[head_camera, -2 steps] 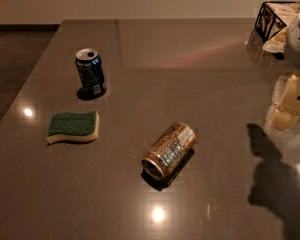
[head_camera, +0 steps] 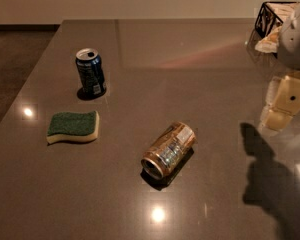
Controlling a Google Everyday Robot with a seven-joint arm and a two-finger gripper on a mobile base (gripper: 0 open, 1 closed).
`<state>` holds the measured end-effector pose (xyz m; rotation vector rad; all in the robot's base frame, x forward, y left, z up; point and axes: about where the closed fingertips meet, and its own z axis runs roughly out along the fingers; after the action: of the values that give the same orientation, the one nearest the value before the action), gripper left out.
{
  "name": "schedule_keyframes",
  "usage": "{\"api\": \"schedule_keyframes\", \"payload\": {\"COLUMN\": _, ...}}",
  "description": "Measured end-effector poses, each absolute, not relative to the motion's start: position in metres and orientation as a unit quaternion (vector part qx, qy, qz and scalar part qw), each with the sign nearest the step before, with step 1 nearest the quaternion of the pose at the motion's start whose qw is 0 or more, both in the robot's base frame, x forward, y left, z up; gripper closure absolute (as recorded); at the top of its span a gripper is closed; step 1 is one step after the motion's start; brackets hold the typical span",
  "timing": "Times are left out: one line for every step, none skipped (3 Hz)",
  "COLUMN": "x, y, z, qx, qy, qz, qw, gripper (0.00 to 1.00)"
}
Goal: Place orange can upright
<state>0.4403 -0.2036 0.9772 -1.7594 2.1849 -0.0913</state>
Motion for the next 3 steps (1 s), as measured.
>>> {"api": "schedule_keyframes", "payload": {"x": 0.444, "y": -0.166, "z": 0.966, "qx": -0.659, "qy": 0.733, "qz": -0.009, "qw": 0.166, "gripper": 0.0}}
{"api": "schedule_keyframes", "payload": {"x": 0.44, "y": -0.123, "z": 0.949, "qx": -0.721, "qy": 0.675, "qz": -0.001, "qw": 0.158, "gripper": 0.0}}
{"api": "schedule_keyframes", "payload": {"x": 0.431, "y": -0.089, "z": 0.927, "qx": -0.779, "qy": 0.61, "qz": -0.008, "qw": 0.146, "gripper": 0.0}}
